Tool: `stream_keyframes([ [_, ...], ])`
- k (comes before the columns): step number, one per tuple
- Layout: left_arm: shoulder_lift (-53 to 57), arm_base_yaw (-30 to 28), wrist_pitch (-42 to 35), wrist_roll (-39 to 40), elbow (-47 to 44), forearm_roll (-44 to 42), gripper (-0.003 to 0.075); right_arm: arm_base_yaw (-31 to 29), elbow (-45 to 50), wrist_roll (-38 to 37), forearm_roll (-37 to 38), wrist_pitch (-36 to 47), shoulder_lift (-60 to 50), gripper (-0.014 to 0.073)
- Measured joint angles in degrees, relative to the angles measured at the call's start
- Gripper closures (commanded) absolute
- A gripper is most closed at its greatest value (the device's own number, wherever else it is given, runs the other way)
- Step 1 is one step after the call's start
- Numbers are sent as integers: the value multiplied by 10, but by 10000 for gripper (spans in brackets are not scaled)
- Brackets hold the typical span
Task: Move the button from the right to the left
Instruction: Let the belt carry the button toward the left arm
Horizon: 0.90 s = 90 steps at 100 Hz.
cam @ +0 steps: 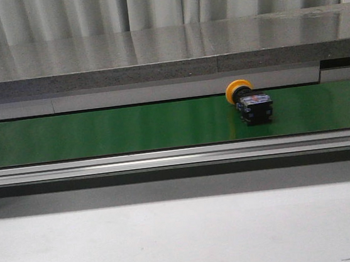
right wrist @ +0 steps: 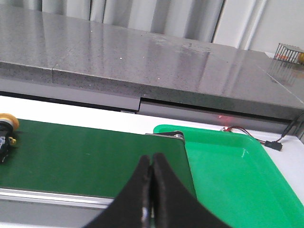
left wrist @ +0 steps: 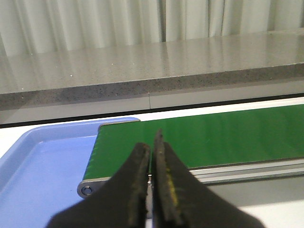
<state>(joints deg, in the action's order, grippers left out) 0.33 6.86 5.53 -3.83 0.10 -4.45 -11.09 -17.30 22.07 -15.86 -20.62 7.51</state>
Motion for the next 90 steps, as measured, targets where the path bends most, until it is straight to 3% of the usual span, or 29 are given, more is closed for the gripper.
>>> stream_keyframes([
  [16, 0, 0, 22, 0, 11, 16, 715, 0, 0, 0, 0, 0, 0, 662],
  [30, -26, 0, 73, 0, 72, 34, 715, 0, 0, 0, 0, 0, 0, 662],
  [65, -238, 0, 266, 0, 312, 44, 715, 0, 0, 0, 0, 0, 0, 662],
  [90, -386, 0, 323, 0, 423, 56, 715, 0, 0, 0, 0, 0, 0, 662],
])
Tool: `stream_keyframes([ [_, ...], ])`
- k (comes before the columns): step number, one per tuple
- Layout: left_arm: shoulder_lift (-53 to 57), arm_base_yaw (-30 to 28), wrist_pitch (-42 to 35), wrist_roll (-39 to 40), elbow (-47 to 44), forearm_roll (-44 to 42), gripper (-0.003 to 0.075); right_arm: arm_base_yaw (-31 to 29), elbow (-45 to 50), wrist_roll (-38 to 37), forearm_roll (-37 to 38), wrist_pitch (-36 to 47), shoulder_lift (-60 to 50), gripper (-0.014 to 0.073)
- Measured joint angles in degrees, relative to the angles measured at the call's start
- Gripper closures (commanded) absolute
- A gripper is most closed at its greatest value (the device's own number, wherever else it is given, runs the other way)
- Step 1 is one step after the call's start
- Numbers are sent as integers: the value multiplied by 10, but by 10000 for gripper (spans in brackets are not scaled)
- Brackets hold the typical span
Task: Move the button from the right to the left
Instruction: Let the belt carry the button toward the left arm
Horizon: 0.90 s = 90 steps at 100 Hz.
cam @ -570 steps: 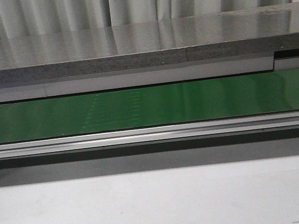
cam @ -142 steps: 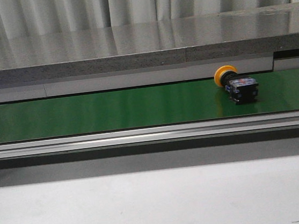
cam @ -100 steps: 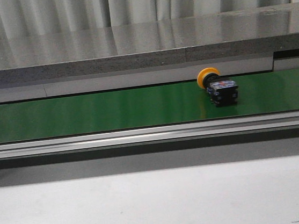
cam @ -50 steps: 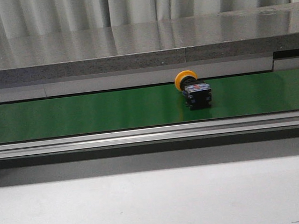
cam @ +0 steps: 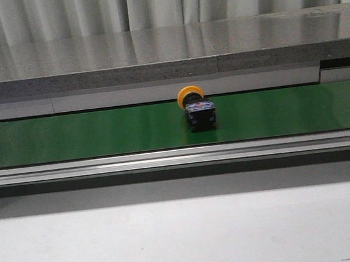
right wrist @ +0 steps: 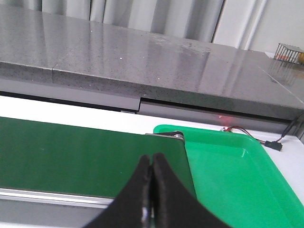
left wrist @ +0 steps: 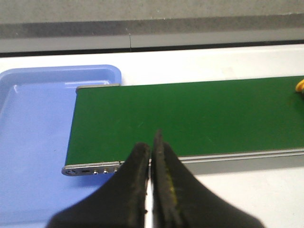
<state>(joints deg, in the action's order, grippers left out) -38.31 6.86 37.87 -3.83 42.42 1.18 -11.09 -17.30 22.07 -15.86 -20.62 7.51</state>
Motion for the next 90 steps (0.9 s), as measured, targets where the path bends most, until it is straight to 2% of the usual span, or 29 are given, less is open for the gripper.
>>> stream_keyframes([
  [22, -92, 0, 5, 0, 17, 2, 710, 0, 0, 0, 0, 0, 0, 662],
  [30, -113, 0, 5, 0, 18, 3, 653, 0, 0, 0, 0, 0, 0, 662],
  [37, -127, 0, 5, 0, 18, 6, 536, 0, 0, 0, 0, 0, 0, 662],
  [52, -141, 0, 4, 0, 18, 11, 160, 0, 0, 0, 0, 0, 0, 662],
  [59, -143, 0, -1, 0, 18, 19, 60, 0, 0, 0, 0, 0, 0, 662],
  [63, -144, 0, -3, 0, 18, 24, 42, 0, 0, 0, 0, 0, 0, 662],
  [90, -192, 3, 4, 0, 53, 69, 45, 0, 0, 0, 0, 0, 0, 662],
])
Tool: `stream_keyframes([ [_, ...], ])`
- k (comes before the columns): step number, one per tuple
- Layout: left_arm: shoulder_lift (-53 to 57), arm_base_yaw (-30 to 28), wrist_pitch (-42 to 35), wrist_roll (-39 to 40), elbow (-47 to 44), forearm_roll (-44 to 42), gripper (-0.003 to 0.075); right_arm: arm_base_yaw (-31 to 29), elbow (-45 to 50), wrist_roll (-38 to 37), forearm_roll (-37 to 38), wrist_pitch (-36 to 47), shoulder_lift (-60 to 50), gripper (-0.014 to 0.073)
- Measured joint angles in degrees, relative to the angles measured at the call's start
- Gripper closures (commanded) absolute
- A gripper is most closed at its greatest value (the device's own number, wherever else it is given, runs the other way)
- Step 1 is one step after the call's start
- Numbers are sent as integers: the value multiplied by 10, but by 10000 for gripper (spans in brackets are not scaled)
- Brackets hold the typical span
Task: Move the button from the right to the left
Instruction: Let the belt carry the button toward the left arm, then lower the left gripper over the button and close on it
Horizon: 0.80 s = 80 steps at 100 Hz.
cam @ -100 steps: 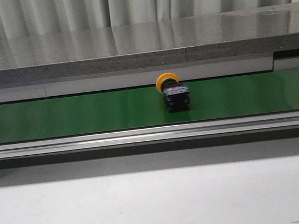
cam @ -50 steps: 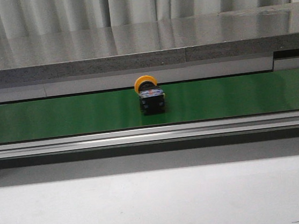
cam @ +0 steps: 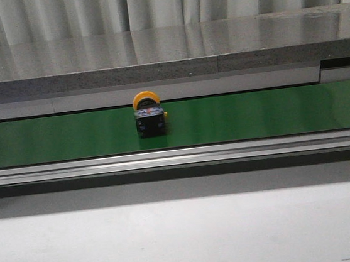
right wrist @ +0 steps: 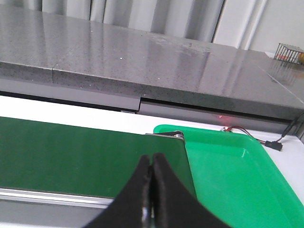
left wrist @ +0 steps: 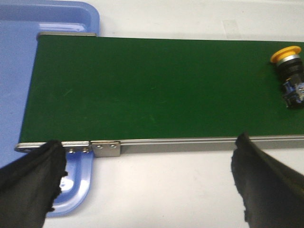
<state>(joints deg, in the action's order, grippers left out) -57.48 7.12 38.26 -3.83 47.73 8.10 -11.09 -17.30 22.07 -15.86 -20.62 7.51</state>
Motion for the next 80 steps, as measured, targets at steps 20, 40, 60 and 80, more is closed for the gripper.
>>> stream_keyframes([
  [20, -88, 50, 1, 0, 69, 9, 45, 0, 0, 0, 0, 0, 0, 662],
  [40, -204, 95, 0, 0, 149, 11, 45, 0, 0, 0, 0, 0, 0, 662],
  [60, -305, 128, -1, 0, 213, 11, 45, 0, 0, 0, 0, 0, 0, 662],
  [80, -367, 153, -1, 0, 260, 11, 45, 0, 0, 0, 0, 0, 0, 662],
])
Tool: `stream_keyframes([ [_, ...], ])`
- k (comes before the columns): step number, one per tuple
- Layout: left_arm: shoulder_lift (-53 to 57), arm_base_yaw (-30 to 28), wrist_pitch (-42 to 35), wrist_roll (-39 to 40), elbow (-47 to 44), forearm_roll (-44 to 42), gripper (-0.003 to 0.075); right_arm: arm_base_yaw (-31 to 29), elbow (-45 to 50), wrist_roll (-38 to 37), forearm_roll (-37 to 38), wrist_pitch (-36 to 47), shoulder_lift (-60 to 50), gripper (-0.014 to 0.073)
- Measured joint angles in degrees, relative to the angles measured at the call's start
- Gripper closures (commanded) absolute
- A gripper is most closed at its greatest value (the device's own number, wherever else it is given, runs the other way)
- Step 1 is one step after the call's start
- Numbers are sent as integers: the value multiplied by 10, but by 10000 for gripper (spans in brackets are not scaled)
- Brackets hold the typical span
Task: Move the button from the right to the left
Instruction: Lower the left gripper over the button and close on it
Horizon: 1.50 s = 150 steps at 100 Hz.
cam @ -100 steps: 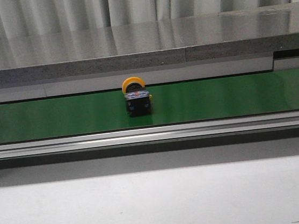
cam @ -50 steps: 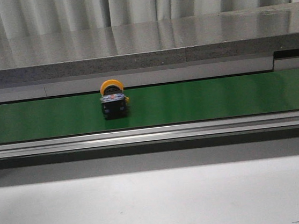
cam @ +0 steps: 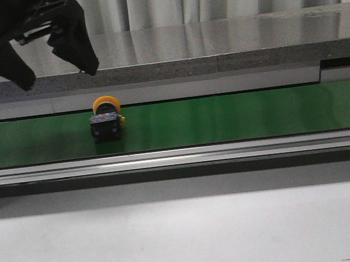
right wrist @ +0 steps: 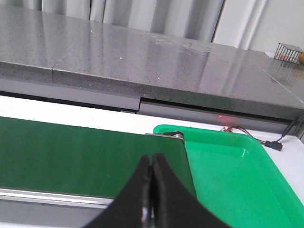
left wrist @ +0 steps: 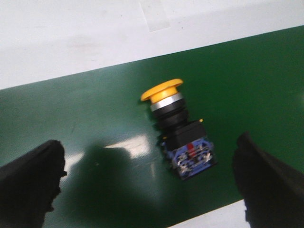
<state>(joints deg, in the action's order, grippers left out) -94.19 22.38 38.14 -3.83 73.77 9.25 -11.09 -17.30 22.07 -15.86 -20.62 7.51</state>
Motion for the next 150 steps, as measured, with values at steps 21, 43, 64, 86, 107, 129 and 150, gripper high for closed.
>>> stream_keyframes([
  [21, -40, 15, 2, 0, 25, 1, 45, 0, 0, 0, 0, 0, 0, 662],
  [43, -69, 16, 6, 0, 28, -1, 45, 0, 0, 0, 0, 0, 0, 662],
  [64, -74, 16, 9, 16, 28, -29, 78, 0, 0, 0, 0, 0, 0, 662],
  [86, -75, 16, 32, 68, 28, -93, 153, 0, 0, 0, 0, 0, 0, 662],
  [107, -75, 11, 45, 76, 26, -101, 203, 0, 0, 0, 0, 0, 0, 662],
  [129, -80, -10, 54, 91, 26, -117, 222, 0, 0, 0, 0, 0, 0, 662],
  [150, -87, -21, 59, 101, 26, -135, 222, 0, 0, 0, 0, 0, 0, 662],
])
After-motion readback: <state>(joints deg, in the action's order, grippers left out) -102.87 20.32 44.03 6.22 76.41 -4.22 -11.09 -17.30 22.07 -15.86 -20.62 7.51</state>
